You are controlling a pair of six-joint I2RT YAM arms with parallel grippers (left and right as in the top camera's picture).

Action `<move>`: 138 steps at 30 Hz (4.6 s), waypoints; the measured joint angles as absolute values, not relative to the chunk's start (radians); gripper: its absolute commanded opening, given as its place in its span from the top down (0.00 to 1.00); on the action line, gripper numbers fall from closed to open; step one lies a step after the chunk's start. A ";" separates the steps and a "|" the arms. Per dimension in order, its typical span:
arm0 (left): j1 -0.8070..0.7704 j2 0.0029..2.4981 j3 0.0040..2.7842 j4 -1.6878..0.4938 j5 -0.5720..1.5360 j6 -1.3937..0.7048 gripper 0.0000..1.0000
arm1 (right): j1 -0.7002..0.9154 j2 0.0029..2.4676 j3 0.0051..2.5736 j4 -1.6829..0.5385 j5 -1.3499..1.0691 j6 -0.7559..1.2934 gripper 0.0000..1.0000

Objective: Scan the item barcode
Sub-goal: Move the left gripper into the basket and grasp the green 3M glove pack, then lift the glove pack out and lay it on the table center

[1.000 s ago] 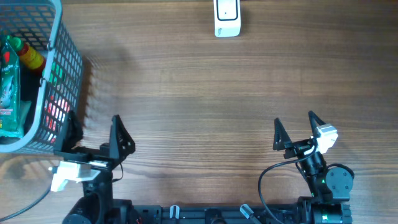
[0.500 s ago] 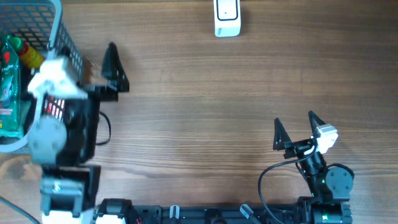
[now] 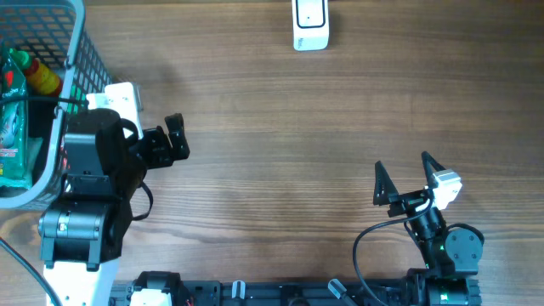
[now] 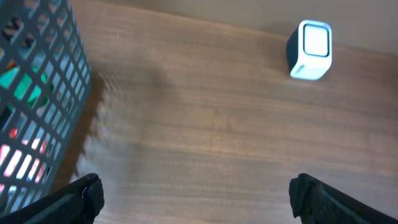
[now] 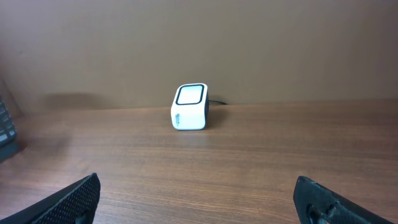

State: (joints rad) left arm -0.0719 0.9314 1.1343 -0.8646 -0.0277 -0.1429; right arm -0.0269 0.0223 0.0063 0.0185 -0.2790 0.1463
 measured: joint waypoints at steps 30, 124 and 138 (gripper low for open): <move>0.587 1.720 1.782 -1.042 -0.244 -0.080 0.00 | -0.027 0.022 0.006 0.018 -0.279 0.146 0.00; -0.215 1.341 1.611 -1.338 -0.115 -0.616 0.96 | -0.027 0.022 0.006 0.018 -0.279 0.146 0.00; -0.381 1.735 1.515 -1.229 -0.356 -0.732 0.96 | -0.027 0.022 0.006 0.018 -0.279 0.146 0.00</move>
State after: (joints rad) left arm -0.3809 1.7351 1.5154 -1.2293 -0.3557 -0.7319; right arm -0.0269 0.0223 0.0063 0.0181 -0.2787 0.1459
